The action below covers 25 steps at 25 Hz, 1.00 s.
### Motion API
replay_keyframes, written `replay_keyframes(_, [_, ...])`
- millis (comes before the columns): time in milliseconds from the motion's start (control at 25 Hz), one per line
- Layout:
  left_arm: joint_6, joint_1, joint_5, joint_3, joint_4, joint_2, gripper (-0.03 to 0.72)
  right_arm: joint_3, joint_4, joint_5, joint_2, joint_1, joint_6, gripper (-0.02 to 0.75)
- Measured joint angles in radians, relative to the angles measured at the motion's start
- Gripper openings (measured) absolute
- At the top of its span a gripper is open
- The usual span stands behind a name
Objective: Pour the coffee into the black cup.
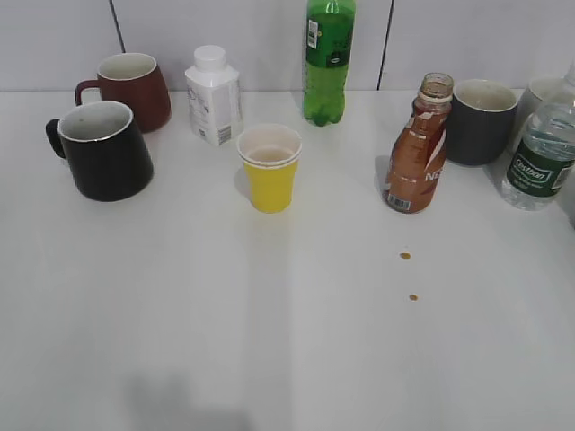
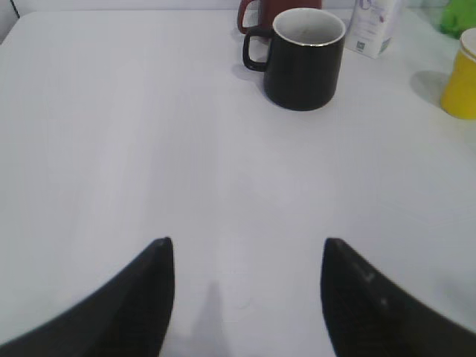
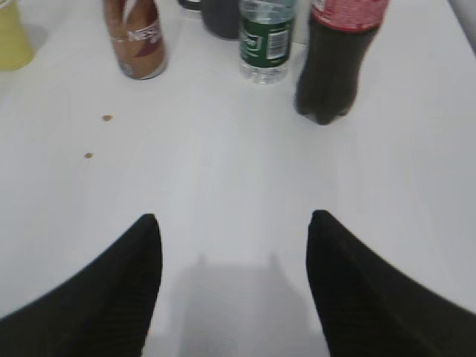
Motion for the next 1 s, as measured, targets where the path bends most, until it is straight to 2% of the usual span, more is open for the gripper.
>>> replay_keyframes(440, [0.000, 0.001, 0.000, 0.000, 0.000, 0.000, 0.438, 0.000, 0.001, 0.000, 0.000, -0.007, 0.000, 0.485])
replay_keyframes(1000, [0.000, 0.001, 0.000, 0.000, 0.000, 0.000, 0.435, 0.000, 0.002, 0.000, 0.000, -0.007, 0.000, 0.485])
